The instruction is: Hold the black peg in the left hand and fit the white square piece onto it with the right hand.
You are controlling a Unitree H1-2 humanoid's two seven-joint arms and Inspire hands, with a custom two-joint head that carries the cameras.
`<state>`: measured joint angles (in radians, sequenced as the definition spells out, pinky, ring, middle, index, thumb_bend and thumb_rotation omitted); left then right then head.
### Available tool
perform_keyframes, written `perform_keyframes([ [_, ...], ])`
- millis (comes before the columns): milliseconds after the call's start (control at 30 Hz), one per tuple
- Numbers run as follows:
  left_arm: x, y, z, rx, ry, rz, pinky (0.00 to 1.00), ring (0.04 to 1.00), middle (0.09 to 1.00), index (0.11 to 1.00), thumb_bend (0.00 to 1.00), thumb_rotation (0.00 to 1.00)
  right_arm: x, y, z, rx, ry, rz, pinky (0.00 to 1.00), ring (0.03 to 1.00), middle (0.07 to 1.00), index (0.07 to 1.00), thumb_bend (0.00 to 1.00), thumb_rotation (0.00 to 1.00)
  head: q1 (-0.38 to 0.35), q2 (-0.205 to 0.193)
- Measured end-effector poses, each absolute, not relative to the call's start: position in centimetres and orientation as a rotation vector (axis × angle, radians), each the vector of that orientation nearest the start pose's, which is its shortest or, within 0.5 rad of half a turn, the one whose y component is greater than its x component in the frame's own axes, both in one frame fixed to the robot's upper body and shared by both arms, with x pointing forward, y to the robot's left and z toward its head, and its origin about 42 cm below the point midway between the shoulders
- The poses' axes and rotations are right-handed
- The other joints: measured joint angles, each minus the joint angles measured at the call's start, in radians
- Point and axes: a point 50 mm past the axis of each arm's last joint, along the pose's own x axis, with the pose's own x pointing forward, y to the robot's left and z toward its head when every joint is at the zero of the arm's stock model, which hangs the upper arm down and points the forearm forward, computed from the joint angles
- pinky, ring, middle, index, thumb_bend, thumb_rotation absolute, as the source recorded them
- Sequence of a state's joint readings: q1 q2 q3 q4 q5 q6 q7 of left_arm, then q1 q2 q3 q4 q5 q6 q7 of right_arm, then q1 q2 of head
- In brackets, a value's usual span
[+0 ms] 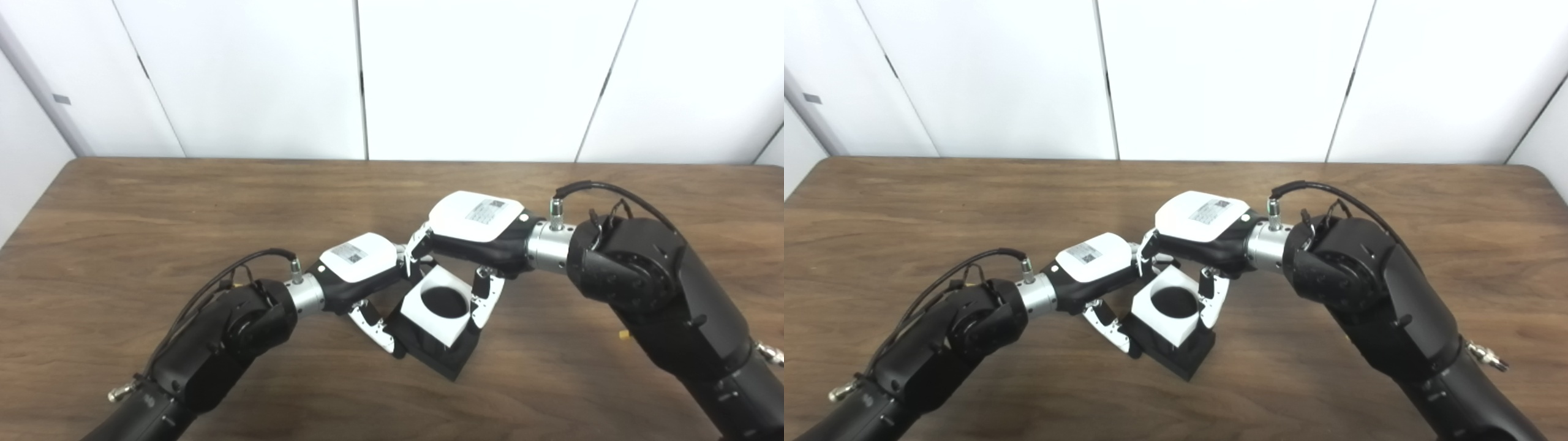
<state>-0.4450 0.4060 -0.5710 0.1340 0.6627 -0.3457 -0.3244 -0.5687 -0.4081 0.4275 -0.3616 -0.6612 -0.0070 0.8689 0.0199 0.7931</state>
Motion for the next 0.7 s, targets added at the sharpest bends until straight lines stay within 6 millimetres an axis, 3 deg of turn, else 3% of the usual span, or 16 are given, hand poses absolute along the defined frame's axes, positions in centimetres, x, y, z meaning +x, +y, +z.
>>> perform_keyframes([
  [367, 36.5, 16.3, 15.7, 1.241, -0.496, -0.956, 0.86, 0.930, 0.905, 0.488, 0.52, 0.07, 34.3, -14.6, 28.0, -1.436, -0.491, 0.983, 0.76, 0.777, 0.759, 0.493, 0.52, 0.15, 0.005, 0.011],
  [400, 36.5, 16.3, 15.7, 1.242, -0.494, -0.956, 0.87, 0.929, 0.906, 0.488, 0.52, 0.07, 34.4, -14.6, 28.0, -1.441, -0.487, 0.984, 0.76, 0.784, 0.770, 0.586, 0.75, 0.21, 0.003, 0.012],
  [467, 36.5, 16.2, 15.7, 1.241, -0.492, -0.955, 0.86, 0.920, 0.903, 0.488, 0.52, 0.07, 34.4, -14.5, 28.1, -1.454, -0.468, 0.991, 0.78, 0.805, 0.794, 0.666, 0.89, 0.27, 0.003, 0.012],
  [700, 36.5, 16.2, 15.7, 1.241, -0.492, -0.956, 0.85, 0.914, 0.897, 0.489, 0.52, 0.07, 34.6, -14.7, 27.8, -1.467, -0.384, 1.021, 0.81, 0.833, 0.830, 0.743, 0.99, 0.28, 0.002, 0.012],
])
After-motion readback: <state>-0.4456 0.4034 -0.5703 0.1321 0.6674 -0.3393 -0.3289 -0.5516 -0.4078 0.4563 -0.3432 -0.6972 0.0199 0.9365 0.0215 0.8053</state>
